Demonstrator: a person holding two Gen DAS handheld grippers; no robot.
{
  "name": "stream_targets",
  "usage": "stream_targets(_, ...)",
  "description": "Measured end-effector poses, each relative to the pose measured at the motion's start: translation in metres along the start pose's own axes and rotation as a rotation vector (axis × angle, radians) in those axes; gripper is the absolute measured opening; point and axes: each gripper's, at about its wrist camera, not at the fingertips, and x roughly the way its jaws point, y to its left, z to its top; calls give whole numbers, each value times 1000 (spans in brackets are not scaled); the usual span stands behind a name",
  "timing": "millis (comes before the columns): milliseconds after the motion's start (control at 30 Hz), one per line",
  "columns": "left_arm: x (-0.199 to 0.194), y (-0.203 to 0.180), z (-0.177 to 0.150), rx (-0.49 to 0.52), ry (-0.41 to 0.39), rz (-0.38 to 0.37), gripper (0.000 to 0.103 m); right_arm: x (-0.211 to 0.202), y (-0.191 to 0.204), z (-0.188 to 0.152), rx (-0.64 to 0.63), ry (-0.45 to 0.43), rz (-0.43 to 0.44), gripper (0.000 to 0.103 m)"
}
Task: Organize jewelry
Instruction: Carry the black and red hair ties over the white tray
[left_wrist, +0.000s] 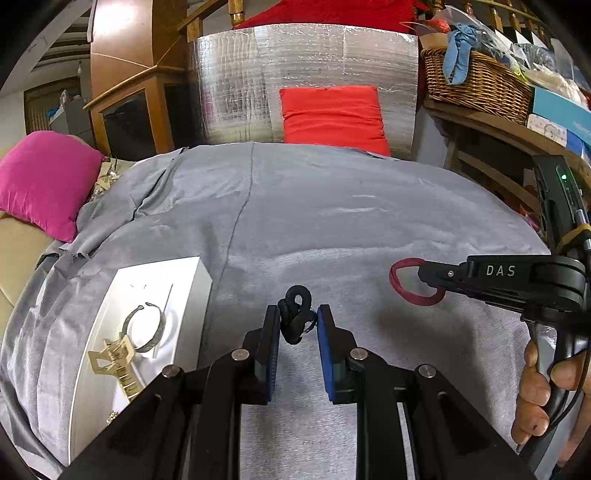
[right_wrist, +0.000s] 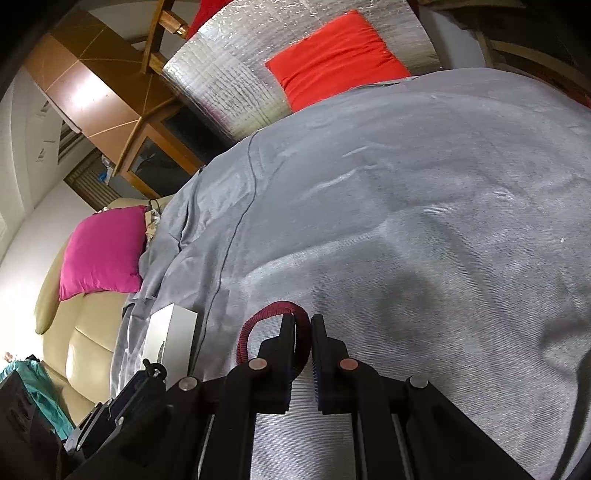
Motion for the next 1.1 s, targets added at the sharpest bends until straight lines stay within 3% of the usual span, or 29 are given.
stream_targets(500,-31,39,-7,-66,-37,18,21,17,41,-21,-52,16,65,10)
stream_targets(700,-62,62,-14,-129,-92,45,21,12,62,-38,-85,15,111,10)
stream_targets(933,-94,136,-31,-325,-145,128,21,-1,85,-47,-165,-22,133,10)
stream_targets(1100,-96,188,-43,-427,-144,199,21,-3,101,-47,-205,-31,135,10)
